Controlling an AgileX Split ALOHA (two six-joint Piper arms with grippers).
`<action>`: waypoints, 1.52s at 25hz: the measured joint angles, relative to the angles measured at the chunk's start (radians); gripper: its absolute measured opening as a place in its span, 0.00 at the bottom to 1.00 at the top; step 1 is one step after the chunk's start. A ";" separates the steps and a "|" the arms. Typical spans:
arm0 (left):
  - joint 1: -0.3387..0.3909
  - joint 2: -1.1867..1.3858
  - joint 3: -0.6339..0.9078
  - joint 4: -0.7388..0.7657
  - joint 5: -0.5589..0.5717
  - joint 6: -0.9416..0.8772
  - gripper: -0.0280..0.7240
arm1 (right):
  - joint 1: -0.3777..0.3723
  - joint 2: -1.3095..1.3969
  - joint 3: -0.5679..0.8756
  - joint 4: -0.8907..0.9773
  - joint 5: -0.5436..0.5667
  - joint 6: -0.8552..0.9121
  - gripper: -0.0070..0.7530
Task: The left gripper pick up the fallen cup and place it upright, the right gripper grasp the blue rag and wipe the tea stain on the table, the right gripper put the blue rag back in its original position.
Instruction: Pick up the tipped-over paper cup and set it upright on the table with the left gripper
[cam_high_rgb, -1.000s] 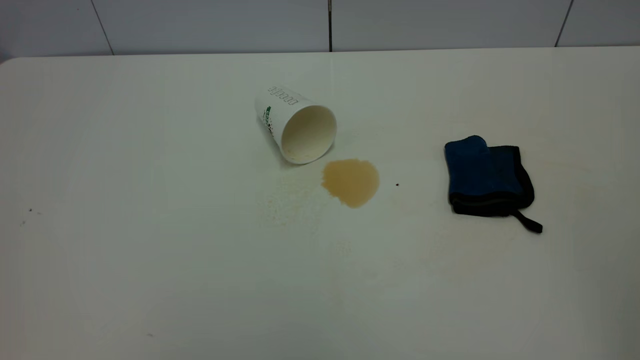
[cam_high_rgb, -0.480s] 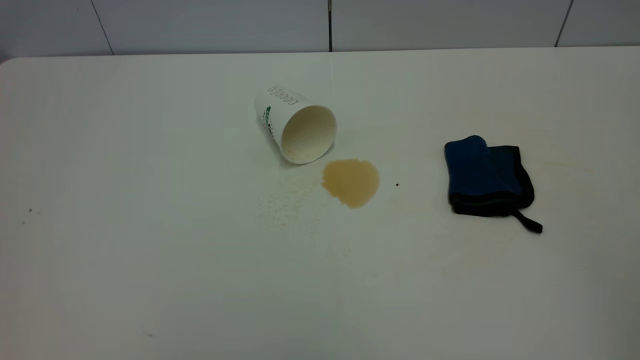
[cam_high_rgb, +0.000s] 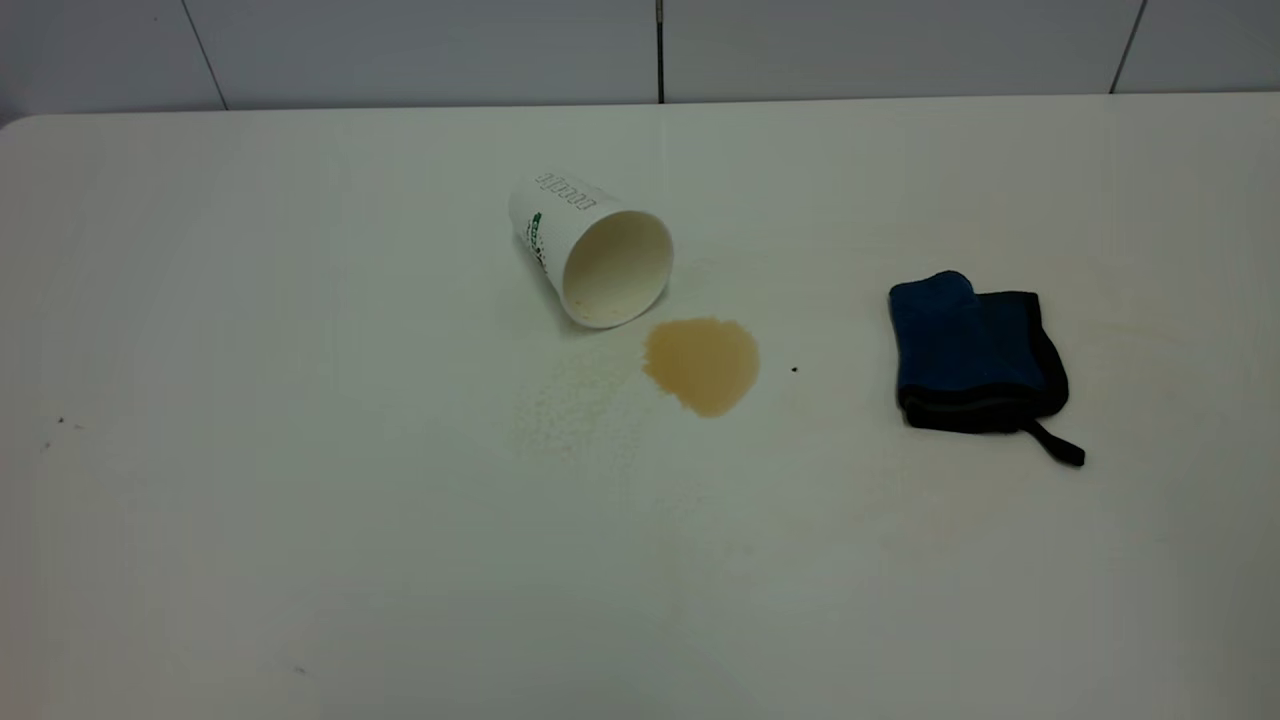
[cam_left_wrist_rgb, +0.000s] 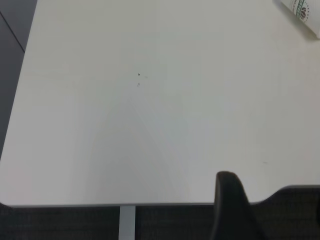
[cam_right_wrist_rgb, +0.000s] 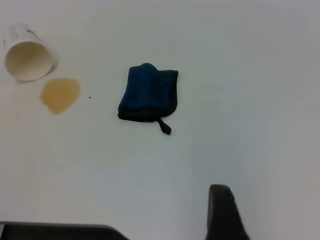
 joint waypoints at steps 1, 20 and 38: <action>0.000 0.000 0.000 0.000 0.000 0.000 0.62 | 0.000 0.000 0.000 0.000 0.000 0.000 0.67; 0.000 0.463 -0.073 -0.148 -0.370 0.252 0.73 | 0.000 0.000 0.000 0.000 0.000 0.000 0.67; -0.300 1.494 -0.484 -0.324 -0.701 0.507 0.76 | 0.000 0.000 0.000 0.000 0.000 0.000 0.67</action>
